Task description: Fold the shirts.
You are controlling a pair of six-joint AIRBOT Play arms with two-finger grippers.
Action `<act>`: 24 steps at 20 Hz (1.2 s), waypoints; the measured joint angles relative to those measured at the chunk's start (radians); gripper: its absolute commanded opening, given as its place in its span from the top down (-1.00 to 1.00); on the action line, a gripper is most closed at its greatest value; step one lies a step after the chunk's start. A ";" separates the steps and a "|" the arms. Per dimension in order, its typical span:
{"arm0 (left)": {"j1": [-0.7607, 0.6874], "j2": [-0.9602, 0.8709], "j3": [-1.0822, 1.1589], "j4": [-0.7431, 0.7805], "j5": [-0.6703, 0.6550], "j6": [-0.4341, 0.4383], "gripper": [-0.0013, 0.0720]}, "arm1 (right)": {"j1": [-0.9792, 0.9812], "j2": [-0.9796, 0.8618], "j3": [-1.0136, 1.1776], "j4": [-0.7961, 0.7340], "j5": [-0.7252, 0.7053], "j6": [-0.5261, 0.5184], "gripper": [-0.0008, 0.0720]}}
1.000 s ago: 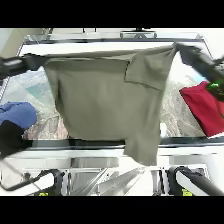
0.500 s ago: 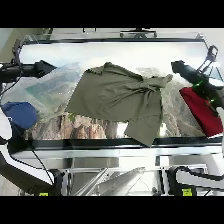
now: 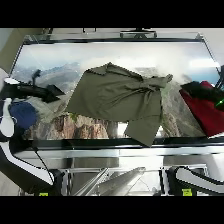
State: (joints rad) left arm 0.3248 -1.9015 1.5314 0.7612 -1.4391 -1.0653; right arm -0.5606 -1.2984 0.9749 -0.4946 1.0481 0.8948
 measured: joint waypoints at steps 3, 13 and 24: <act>-0.051 -0.047 -0.032 0.014 0.003 0.000 -0.33 | -0.025 0.009 -0.055 -0.023 0.049 0.022 0.15; -0.149 -0.119 0.130 0.052 -0.130 -0.027 0.95 | -0.037 0.005 -0.135 -0.123 0.119 0.057 -0.26; -0.167 -0.121 0.242 0.051 -0.177 -0.043 0.95 | 0.104 -0.251 -0.146 -0.097 0.060 0.061 -0.22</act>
State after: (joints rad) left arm 0.1574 -2.0220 1.7733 0.8127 -1.6157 -1.1080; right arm -0.4564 -1.5494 0.8291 -0.5911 1.1084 0.9562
